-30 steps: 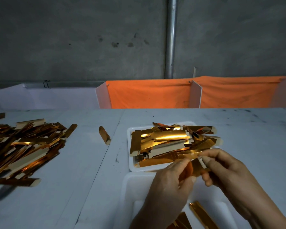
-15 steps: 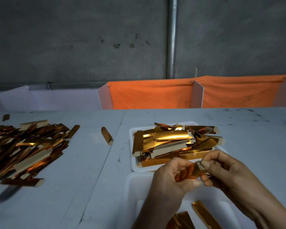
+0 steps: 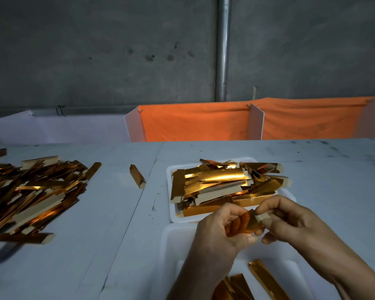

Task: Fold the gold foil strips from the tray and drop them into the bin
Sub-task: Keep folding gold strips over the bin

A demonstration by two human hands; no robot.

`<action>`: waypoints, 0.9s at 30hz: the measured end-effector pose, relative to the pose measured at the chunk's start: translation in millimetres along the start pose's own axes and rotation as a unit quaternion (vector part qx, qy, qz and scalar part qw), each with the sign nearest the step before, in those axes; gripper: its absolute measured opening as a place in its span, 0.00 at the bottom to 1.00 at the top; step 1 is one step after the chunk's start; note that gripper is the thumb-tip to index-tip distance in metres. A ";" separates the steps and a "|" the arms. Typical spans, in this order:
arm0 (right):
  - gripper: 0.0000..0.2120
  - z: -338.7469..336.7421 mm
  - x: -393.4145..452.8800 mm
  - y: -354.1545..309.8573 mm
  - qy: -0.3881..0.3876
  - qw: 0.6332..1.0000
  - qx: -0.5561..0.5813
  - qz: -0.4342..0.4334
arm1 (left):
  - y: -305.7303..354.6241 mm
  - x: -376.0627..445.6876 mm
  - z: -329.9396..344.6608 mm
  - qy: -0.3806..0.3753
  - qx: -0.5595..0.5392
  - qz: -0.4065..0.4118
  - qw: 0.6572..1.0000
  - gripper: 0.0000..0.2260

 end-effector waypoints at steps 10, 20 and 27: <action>0.09 2.6 2.6 16.9 0.004 0.996 -0.088 0.025 | 11.3 -1.7 3.5 -0.021 0.083 0.048 0.995 0.18; 0.11 2.9 2.4 34.7 0.004 0.972 0.192 0.132 | 16.5 -5.2 3.4 -0.030 0.112 0.053 0.992 0.16; 0.07 10.6 0.5 35.3 -0.012 0.948 0.288 0.133 | 24.2 -7.9 -2.5 -0.009 0.095 0.089 0.991 0.15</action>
Point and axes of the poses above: each hand's wrist, its own x-axis towards the middle knuckle, its own z-axis out of the palm, y = z × x, the point moved 10 cm from there along x, towards the middle knuckle, and after that the axes turned 10 degrees about x, right-handed, at the moved point
